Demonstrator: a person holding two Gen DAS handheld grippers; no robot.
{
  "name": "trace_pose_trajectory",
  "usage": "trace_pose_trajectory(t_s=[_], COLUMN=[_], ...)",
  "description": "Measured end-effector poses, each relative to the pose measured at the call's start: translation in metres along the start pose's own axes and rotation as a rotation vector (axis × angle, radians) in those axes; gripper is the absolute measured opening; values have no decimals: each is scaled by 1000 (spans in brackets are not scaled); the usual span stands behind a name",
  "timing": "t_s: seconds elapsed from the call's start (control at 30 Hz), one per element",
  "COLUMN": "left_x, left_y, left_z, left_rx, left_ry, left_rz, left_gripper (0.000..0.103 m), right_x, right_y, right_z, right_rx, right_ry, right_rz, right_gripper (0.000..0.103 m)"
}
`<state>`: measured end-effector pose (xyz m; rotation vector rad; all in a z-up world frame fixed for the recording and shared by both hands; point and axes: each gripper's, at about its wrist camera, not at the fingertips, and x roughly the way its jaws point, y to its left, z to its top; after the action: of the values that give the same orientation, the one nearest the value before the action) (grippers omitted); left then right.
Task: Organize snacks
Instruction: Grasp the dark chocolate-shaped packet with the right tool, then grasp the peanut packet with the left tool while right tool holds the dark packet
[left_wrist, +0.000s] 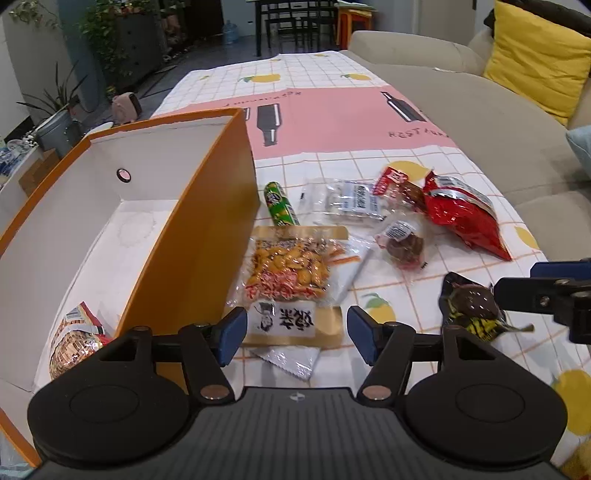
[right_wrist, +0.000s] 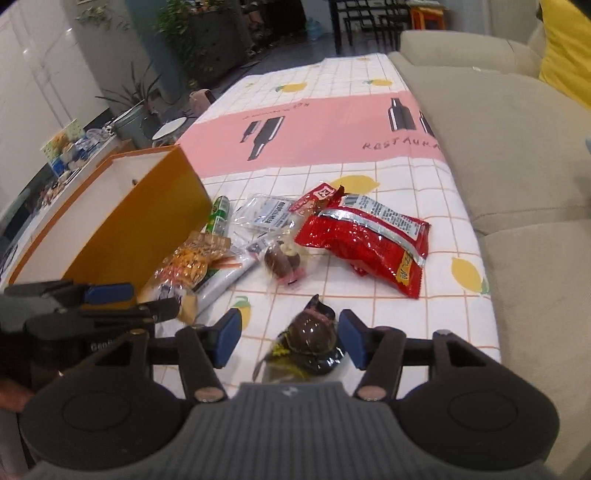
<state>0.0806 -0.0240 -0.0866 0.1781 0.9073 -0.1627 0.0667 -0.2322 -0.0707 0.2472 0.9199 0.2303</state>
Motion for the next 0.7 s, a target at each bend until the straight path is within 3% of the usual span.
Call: trace_pose_trajectory(t_s=[0.27, 0.57, 0.7], left_x=[17, 48, 56], left_y=[-14, -19, -23], left_z=[8, 23, 22], left_rx=[79, 62, 91], left_ry=[-23, 33, 35], left_rz=[81, 103, 139], left_gripper=[74, 76, 72], right_x=[35, 57, 63], right_y=[5, -6, -8], right_z=[-1, -4, -6], right_rx=[-8, -2, 5], right_ry=[68, 104, 118], right_rz=[-6, -40, -31], right_gripper=[58, 62, 65])
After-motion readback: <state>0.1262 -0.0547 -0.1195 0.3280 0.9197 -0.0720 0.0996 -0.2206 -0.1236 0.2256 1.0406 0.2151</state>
